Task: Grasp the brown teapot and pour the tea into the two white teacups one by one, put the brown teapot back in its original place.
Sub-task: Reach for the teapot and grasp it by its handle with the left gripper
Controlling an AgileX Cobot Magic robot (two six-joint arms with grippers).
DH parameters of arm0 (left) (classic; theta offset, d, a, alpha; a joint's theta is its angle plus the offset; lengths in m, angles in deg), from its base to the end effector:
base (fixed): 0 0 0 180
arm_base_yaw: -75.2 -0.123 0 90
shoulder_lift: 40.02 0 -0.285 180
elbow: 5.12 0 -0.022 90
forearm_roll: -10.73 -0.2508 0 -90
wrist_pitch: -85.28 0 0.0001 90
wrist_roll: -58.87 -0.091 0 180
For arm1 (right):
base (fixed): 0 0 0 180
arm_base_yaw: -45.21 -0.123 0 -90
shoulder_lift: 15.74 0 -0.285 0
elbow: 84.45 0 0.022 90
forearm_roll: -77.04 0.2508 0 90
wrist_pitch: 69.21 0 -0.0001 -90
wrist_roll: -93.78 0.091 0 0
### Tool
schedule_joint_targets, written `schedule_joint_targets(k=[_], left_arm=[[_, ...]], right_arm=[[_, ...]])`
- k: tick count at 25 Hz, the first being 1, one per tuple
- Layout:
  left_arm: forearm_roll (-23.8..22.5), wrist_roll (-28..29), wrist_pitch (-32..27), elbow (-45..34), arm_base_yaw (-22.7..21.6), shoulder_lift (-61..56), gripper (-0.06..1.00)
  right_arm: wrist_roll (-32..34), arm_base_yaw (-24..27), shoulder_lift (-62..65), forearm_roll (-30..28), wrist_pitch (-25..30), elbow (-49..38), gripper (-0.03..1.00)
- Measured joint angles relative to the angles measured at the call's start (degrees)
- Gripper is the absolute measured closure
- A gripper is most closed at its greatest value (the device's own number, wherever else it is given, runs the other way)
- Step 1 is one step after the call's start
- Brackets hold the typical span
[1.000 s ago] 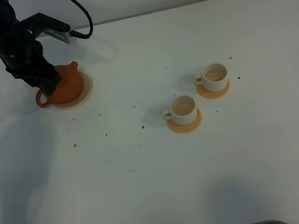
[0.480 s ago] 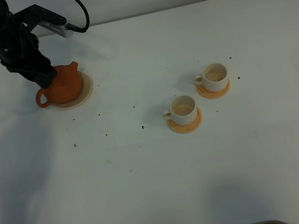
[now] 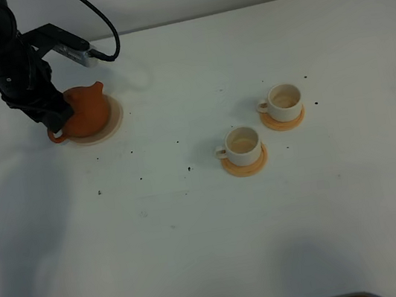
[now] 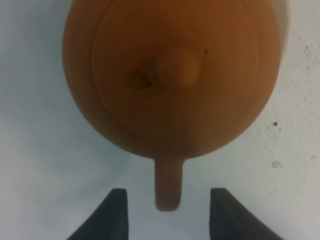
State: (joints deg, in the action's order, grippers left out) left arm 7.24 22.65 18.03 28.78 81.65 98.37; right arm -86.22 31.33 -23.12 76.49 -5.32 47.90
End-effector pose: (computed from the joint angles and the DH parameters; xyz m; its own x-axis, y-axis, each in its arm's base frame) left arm 0.4720 -0.0482 0.1809 -0.7159 0.6936 -0.0805 0.6821 0.7193 0.1320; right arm -0.0096 -0.0032 0.2773 -0.4685 -0.1201 -0.8753 -0.2345 0.9721 -0.0079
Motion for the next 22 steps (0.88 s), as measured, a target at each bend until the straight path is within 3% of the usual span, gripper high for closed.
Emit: schedule_joint_targets(k=[22], left_arm=[[-0.4, -1.4, 0.0, -0.1, 0.0, 0.0, 0.54]], right_arm=[[0.0, 0.0, 0.0, 0.0, 0.0, 0.0, 0.73]])
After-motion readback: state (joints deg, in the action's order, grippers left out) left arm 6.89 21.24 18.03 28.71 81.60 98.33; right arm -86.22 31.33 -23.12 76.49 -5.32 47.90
